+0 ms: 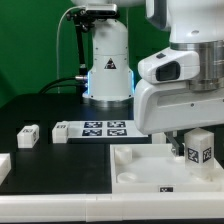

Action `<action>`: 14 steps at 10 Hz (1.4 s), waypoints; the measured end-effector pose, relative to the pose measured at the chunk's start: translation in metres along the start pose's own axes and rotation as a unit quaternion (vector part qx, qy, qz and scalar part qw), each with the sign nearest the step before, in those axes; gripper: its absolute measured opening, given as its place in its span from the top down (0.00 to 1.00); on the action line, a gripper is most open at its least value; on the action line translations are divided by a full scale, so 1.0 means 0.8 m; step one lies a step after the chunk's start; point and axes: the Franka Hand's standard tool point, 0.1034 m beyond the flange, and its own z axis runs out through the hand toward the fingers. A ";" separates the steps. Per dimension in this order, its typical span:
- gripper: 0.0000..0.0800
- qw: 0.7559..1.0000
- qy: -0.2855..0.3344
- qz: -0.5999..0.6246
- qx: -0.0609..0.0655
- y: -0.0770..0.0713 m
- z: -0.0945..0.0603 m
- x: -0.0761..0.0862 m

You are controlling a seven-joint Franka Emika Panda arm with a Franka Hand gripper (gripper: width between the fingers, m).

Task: Assemble one leg

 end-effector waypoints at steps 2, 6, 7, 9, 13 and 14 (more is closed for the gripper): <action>0.19 0.994 0.000 -0.110 -0.005 0.002 0.000 0.000; 0.19 0.989 0.005 -0.151 -0.006 0.003 0.001 0.001; 0.34 0.989 0.005 -0.151 -0.006 0.003 0.001 0.001; 0.52 0.989 0.005 -0.151 -0.006 0.003 0.001 0.001; 0.64 0.994 0.006 -0.105 -0.005 0.003 0.001 0.001; 0.64 0.999 0.008 -0.034 -0.003 0.004 0.001 0.001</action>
Offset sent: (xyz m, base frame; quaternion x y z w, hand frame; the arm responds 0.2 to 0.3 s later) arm -0.0074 0.0013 0.0028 -0.0008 0.0064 -0.0442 0.9990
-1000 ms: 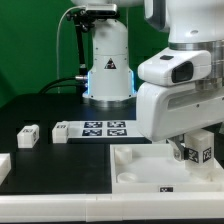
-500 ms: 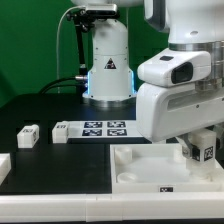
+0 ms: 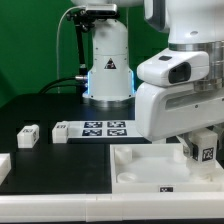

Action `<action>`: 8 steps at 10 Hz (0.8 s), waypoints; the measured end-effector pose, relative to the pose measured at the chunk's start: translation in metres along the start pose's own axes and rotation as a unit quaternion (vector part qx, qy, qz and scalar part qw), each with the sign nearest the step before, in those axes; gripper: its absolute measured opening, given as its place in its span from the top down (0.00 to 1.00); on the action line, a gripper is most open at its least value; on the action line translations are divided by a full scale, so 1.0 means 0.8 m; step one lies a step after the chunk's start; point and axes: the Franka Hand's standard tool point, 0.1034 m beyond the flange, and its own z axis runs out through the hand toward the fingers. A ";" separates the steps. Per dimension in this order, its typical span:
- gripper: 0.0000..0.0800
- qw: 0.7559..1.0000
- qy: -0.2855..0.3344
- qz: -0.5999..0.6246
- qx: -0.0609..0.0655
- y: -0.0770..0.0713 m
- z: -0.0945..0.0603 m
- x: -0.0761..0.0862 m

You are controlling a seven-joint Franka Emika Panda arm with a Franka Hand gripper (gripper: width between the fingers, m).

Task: Assemble one leg

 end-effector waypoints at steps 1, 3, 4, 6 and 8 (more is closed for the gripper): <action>0.64 0.997 0.009 0.075 0.001 0.001 0.001 0.001; 0.64 0.980 0.011 0.198 0.001 0.001 0.001 0.001; 0.64 0.970 0.012 0.242 0.001 0.001 0.001 0.001; 0.64 0.929 0.012 0.369 0.002 0.002 0.001 0.001; 0.64 0.880 0.011 0.476 0.003 0.002 0.002 0.000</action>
Offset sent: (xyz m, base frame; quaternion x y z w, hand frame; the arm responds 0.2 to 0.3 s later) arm -0.0051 0.0010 0.0016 -0.0181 0.0094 0.2402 0.9705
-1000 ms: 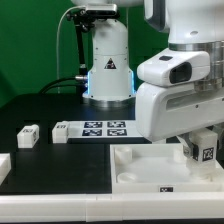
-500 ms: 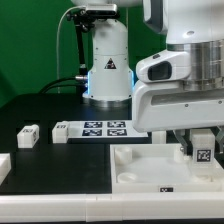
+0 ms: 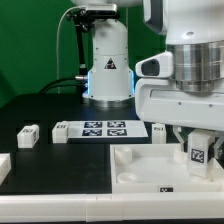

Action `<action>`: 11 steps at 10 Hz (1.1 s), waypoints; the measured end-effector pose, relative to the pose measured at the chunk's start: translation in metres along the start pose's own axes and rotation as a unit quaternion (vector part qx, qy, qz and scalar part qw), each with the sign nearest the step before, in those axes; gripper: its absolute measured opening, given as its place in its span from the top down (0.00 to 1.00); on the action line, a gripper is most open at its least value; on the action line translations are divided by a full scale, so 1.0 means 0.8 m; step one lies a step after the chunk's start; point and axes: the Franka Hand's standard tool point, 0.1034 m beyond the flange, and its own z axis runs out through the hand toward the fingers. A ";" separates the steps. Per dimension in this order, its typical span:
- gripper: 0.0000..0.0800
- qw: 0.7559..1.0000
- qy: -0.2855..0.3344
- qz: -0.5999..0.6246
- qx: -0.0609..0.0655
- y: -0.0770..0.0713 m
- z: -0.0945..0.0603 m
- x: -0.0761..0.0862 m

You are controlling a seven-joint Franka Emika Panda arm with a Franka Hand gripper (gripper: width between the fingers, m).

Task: Assemble one leg

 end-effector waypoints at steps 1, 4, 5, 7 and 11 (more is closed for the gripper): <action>0.64 0.998 0.000 0.063 -0.001 -0.001 0.000 -0.002; 0.64 0.983 -0.010 0.186 0.005 -0.003 0.001 -0.006; 0.64 0.974 -0.015 0.225 0.007 -0.005 0.002 -0.008; 0.64 0.973 -0.019 0.231 0.009 -0.007 0.002 -0.010; 0.26 0.991 -0.018 0.136 0.011 -0.007 0.002 -0.011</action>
Offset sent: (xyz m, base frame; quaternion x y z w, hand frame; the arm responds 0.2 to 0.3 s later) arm 0.0027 -0.0036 -0.0016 0.0048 0.0127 0.2479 0.9687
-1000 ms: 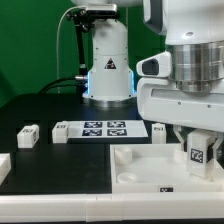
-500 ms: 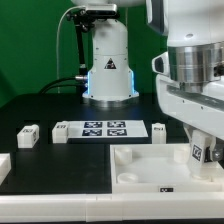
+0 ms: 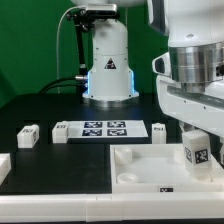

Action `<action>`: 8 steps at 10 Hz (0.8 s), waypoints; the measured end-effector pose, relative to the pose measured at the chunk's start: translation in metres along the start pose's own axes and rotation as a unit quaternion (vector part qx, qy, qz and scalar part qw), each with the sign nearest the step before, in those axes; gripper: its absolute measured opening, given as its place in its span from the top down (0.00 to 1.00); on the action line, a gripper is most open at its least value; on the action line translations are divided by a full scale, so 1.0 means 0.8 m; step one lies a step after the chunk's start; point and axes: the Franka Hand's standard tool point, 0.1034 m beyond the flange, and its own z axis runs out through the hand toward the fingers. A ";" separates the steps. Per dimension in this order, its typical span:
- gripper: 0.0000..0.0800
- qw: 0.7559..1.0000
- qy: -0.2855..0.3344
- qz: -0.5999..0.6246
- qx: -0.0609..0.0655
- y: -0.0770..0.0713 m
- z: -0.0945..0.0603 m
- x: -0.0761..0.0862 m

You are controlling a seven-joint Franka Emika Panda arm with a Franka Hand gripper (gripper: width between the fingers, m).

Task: Assemble one leg

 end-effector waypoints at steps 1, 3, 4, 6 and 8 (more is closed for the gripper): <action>0.20 0.998 0.000 -0.058 0.000 0.000 0.000 0.000; 0.19 0.983 0.000 -0.183 -0.001 0.000 0.000 0.000; 0.19 0.971 0.001 -0.239 -0.001 0.002 0.000 0.003; 0.19 0.938 0.000 -0.348 -0.002 0.004 0.002 0.009; 0.19 0.899 0.001 -0.438 -0.003 0.005 0.001 0.009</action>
Offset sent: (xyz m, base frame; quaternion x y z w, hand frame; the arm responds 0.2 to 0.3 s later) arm -0.0021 -0.0046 -0.0013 0.0071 -0.0049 -0.1948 0.9808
